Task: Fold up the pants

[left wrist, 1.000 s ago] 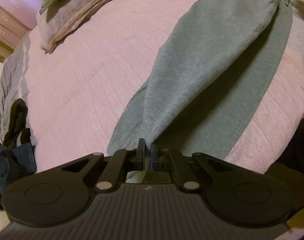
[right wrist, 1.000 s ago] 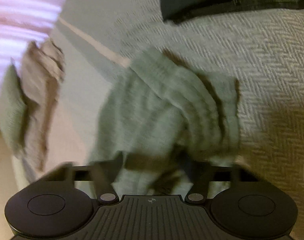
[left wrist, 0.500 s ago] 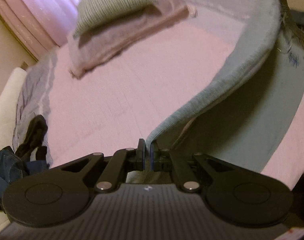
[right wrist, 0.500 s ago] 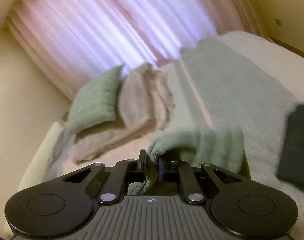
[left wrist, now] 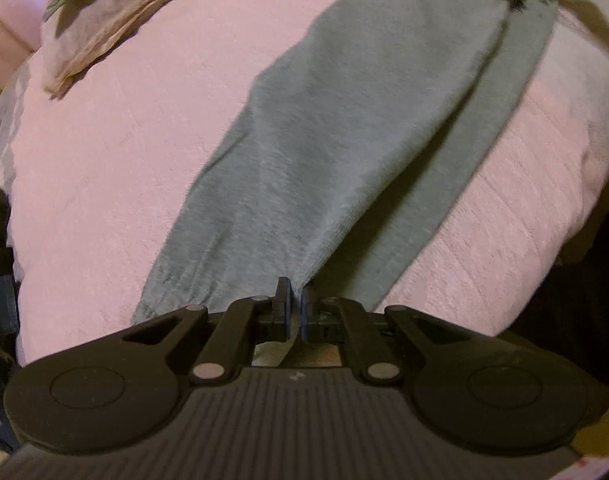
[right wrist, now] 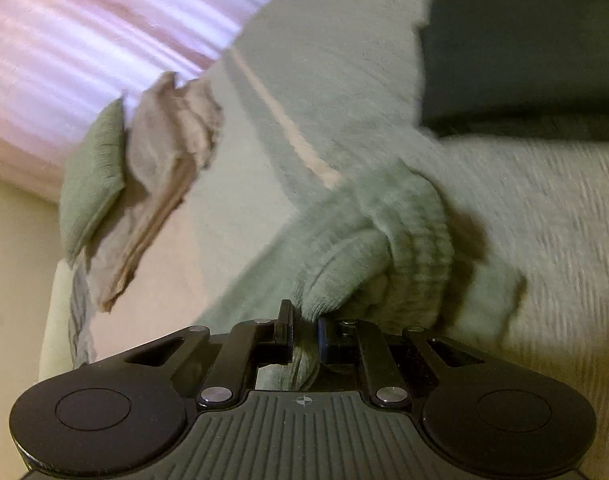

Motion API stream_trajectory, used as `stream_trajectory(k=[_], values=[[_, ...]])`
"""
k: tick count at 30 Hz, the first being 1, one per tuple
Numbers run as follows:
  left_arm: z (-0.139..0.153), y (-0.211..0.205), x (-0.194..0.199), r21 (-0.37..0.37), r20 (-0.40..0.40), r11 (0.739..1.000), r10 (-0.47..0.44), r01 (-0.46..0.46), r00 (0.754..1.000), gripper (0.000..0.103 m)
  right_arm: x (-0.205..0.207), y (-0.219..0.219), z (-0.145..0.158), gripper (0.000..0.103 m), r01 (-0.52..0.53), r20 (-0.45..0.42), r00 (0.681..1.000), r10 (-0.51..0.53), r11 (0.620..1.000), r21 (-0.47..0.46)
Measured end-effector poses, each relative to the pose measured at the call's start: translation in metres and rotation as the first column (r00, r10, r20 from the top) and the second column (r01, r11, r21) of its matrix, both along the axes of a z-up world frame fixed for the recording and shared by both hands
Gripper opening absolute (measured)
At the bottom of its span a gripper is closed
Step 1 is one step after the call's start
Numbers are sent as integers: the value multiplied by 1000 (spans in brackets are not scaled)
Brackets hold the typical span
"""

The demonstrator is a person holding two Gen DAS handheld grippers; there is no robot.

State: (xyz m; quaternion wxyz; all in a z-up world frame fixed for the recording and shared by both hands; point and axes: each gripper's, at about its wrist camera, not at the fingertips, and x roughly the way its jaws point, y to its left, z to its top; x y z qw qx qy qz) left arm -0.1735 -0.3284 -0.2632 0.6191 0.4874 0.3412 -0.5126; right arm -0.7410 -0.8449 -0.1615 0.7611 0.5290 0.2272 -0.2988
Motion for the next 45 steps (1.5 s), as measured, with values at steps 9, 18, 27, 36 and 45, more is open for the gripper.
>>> stream_trajectory(k=[9,18,27,36,45], values=[[39,15,16,-51,52,994,96,-94,994,3,-6,6,22,7,-51,-7,999,51,999,3],[16,18,-17,-20,112,1000,0,2,994,3,-20,15,-11,7,-86,-81,993,89,995,50],[-31,55,-20,50,-12,982,185,-185,983,9,-21,24,-10,8,-93,-158,983,96,995,26],[-18,44,128,-119,-212,780,585,-614,783,34,31,59,-1,8,-101,-433,901,16,980,-174],[-65,30,188,-30,-455,752,576,-659,679,23,58,67,20,9,5,-478,873,-97,982,-189]])
